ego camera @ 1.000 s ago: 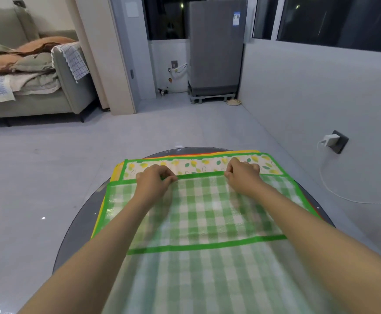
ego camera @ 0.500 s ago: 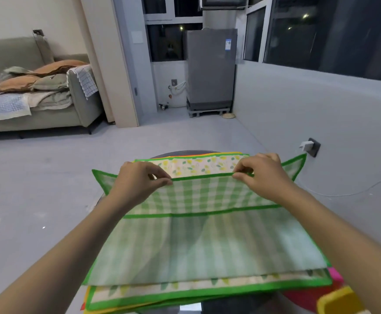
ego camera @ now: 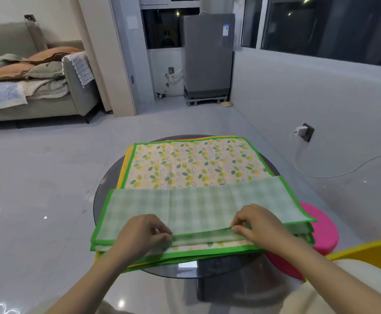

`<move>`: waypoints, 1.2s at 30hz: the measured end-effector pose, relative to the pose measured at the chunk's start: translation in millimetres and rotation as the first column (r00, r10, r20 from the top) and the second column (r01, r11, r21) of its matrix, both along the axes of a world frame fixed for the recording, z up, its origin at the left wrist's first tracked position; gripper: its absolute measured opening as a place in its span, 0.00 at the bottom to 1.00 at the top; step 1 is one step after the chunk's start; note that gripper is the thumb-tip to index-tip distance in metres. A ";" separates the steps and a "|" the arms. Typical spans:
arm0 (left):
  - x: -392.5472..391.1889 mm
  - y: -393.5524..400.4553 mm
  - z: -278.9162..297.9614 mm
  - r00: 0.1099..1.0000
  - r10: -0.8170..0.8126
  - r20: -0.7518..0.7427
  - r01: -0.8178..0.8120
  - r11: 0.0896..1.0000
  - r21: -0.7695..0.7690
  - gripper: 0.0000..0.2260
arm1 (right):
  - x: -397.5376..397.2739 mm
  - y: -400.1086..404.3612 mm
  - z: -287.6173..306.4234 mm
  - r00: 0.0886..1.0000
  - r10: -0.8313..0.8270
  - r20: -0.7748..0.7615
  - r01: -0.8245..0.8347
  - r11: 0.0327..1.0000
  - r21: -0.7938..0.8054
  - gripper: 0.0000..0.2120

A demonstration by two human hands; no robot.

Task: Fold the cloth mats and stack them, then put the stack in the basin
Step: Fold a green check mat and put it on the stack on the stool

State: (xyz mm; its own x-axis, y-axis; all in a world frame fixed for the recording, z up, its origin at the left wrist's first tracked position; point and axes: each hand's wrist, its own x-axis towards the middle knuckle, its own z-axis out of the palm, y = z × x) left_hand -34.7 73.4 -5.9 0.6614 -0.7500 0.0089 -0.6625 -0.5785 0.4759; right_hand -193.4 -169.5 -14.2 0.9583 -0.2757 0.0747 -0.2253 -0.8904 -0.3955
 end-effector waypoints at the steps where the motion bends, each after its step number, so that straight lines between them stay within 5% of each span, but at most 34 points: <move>1: -0.5 0.9 -3.6 1.000 0.004 -0.013 -0.004 1.000 -0.001 0.11 | -0.8 0.5 -5.1 1.000 0.003 -0.011 -0.004 1.000 -0.001 0.05; 12: 10.7 -5.5 -14.3 0.999 -0.017 -0.039 0.016 1.000 -0.006 0.06 | 4.7 -3.1 -10.8 0.997 0.017 -0.072 -0.017 1.000 0.008 0.10; 17: 19.0 -44.2 -17.7 0.992 0.009 0.126 0.009 0.990 -0.142 0.07 | 34.6 -1.3 -10.8 1.000 -0.009 -0.018 0.009 1.000 -0.008 0.13; 21: 26.7 -84.7 -25.2 0.977 0.051 0.208 -0.040 0.998 -0.058 0.15 | 68.1 -1.9 -15.1 1.000 -0.021 -0.008 0.021 0.998 -0.060 0.18; 28: 28.0 -113.8 -48.1 0.989 -0.013 0.145 -0.015 0.982 0.187 0.24 | 97.9 -2.8 -35.7 0.991 -0.066 -0.119 0.055 0.994 -0.096 0.24; 36: 31.9 -112.9 -62.3 0.975 -0.004 0.222 -0.047 0.974 0.223 0.25 | 87.0 -23.2 -51.5 0.977 -0.131 -0.169 0.104 0.981 -0.161 0.27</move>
State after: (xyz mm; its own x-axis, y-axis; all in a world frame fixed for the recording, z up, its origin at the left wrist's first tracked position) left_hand -2.8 -39.5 -68.2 0.6781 -0.7349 -0.0122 -0.7221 -0.6692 0.1752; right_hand -106.5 -192.7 -65.8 0.9216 -0.3856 -0.0445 -0.3863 -0.8998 -0.2028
